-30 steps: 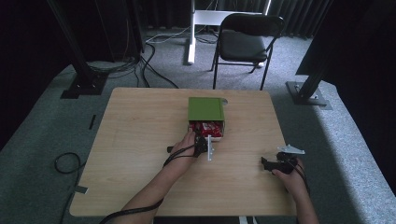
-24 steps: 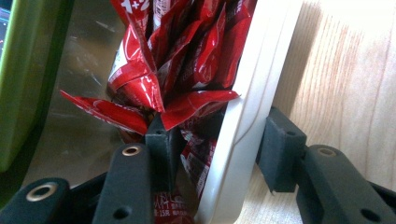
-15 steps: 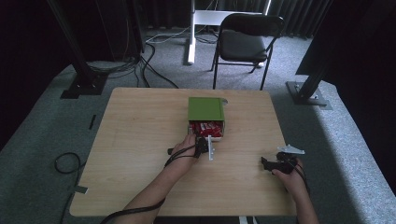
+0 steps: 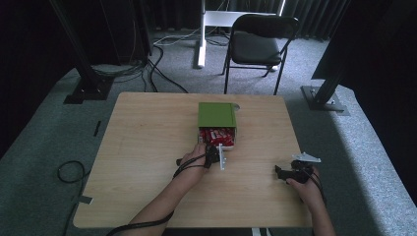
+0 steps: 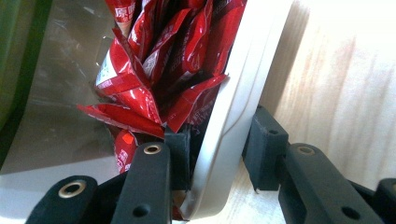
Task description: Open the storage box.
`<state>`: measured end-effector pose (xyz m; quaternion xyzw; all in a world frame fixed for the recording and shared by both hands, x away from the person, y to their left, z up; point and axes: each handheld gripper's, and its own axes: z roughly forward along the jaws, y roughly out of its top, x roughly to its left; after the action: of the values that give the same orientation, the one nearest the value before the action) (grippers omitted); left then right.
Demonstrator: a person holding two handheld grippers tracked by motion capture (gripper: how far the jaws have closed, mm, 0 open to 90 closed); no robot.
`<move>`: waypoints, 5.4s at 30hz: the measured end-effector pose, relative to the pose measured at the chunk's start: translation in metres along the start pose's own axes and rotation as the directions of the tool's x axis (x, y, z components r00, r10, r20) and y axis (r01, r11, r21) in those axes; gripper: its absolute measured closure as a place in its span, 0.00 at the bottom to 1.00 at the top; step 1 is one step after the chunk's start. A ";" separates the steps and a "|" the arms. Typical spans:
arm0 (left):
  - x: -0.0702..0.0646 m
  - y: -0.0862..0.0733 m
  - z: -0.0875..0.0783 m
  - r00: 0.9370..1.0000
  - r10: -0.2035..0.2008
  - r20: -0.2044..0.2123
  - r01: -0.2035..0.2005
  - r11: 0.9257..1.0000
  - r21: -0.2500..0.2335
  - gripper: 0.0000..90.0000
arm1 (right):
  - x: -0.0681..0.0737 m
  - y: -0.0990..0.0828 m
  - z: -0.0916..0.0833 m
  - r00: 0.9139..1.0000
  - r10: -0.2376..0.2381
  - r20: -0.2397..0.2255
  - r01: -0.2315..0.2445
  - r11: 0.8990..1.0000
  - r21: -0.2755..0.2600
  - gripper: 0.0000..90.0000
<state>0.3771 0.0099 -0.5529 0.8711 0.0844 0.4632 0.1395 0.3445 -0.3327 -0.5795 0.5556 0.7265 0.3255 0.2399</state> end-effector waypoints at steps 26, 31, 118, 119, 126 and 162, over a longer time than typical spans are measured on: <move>-0.015 -0.001 -0.028 0.999 0.016 0.029 -0.016 1.000 -0.002 0.74 | 0.000 0.000 0.000 1.000 0.000 0.000 0.000 1.000 0.000 0.12; -0.018 -0.002 -0.032 0.999 0.007 0.034 -0.007 1.000 -0.006 0.74 | 0.000 0.000 0.000 1.000 0.000 0.000 0.000 1.000 0.000 0.12; -0.006 -0.011 -0.137 0.922 -0.233 0.308 0.299 0.935 -0.189 0.62 | 0.001 0.000 0.000 1.000 0.006 0.007 -0.006 1.000 0.000 0.12; -0.003 -0.011 -0.139 0.918 -0.245 0.312 0.316 0.927 -0.201 0.62 | 0.001 0.000 0.000 1.000 0.006 0.006 -0.006 1.000 0.000 0.12; 0.021 -0.023 -0.146 0.893 -0.342 0.291 0.414 0.880 -0.235 0.62 | 0.002 0.000 0.000 1.000 0.007 0.008 -0.007 1.000 0.000 0.12; 0.032 -0.138 -0.123 0.722 -0.655 0.225 0.686 0.720 -0.107 0.53 | 0.003 0.001 0.001 1.000 0.010 0.010 -0.010 1.000 0.000 0.12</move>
<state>0.2902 0.1698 -0.5071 0.8005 0.3397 0.3103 0.3841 0.3447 -0.3298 -0.5795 0.5609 0.7224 0.3239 0.2422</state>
